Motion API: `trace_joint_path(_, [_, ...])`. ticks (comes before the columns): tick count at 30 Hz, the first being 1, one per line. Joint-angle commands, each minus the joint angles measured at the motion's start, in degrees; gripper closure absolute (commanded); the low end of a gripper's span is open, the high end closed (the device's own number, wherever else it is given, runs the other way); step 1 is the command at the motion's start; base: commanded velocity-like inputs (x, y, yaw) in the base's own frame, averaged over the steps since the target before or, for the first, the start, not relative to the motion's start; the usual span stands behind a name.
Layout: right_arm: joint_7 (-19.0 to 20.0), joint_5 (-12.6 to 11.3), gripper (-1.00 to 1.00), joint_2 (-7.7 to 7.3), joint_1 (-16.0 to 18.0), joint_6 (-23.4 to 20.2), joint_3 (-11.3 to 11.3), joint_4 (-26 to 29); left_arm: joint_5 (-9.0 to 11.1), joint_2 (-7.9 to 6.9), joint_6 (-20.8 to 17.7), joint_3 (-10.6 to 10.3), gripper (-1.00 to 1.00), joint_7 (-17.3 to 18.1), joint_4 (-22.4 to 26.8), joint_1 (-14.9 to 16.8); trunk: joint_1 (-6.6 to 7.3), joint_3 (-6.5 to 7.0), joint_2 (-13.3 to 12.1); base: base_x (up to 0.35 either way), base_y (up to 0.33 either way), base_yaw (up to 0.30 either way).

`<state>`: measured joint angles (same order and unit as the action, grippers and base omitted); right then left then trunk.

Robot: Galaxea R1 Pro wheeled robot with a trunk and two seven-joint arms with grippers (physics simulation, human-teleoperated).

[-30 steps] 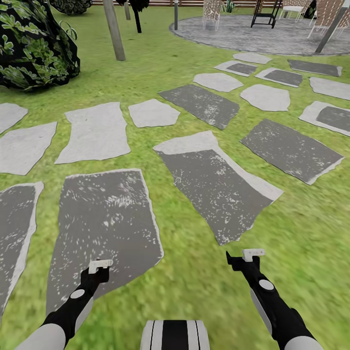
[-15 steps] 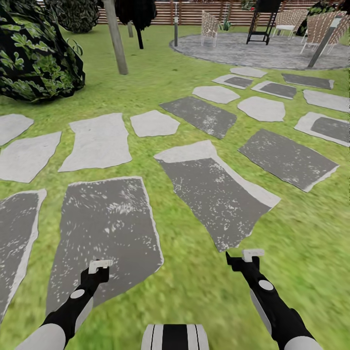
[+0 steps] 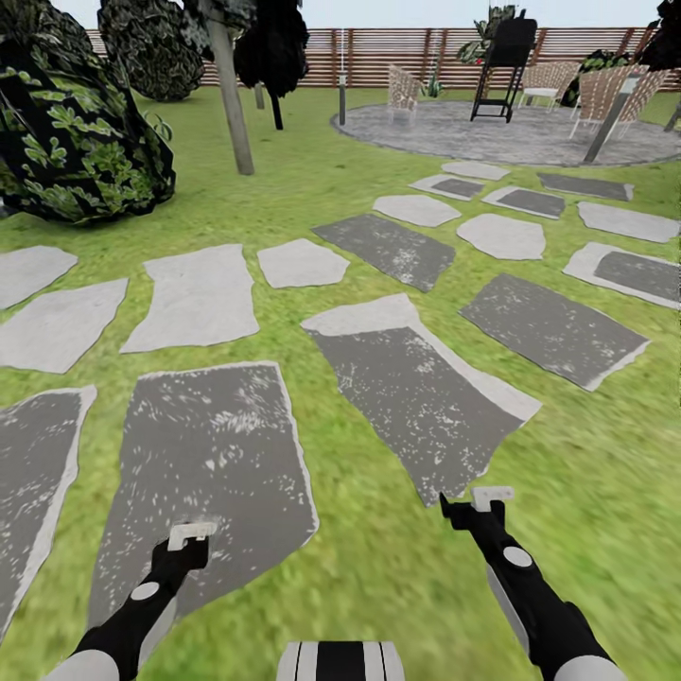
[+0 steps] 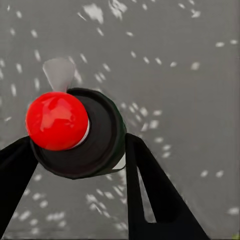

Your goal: In the garden, pick up the pesticide atomizer on the floor and spray pesticide onto both trees until each tree trunk is fully covered.

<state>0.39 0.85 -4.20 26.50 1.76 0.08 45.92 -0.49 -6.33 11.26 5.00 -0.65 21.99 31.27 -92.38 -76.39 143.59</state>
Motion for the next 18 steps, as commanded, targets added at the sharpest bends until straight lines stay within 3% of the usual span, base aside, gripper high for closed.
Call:
trace_joint_path(1, [0.0, 0.6, -1.0, -0.08, -0.1, 0.2, 0.0, -0.6, -0.1, 0.01, 0.2, 0.1, 1.0, -0.1, 0.1, -0.8, 0.03, 0.29, 0.0, 0.0, 0.0, 0.0])
trace_joint_path(7, [-0.1, 2.0, -1.0, -0.18, -2.8, 2.9, 0.0, -7.3, -0.1, 0.09, 0.3, 0.0, 1.0, -0.1, -0.2, -3.1, 0.19, 2.17, -0.1, 0.0, 0.0, 0.0])
trace_joint_path(11, [-0.2, 2.1, -1.0, -0.56, -4.5, 9.8, -0.1, -15.1, 0.0, 0.15, 0.3, 0.0, 1.0, -0.1, 0.2, -5.6, 0.29, 3.41, -0.1, 0.0, 0.0, 0.0])
trace_joint_path(14, [-0.5, 2.1, -1.0, -0.94, -5.0, 18.5, -0.2, -22.5, 0.0, 0.11, 0.3, 0.1, 1.0, -0.1, 0.1, -7.5, 0.37, 4.35, -0.2, 0.0, 0.0, 0.0])
trace_joint_path(18, [-0.6, 2.0, -1.0, -1.05, -5.2, 26.5, -0.2, -30.4, 0.2, 0.09, 0.4, 0.4, 1.0, -0.2, -0.2, -10.2, 0.47, 5.6, -0.2, 0.0, 0.0, 0.0])
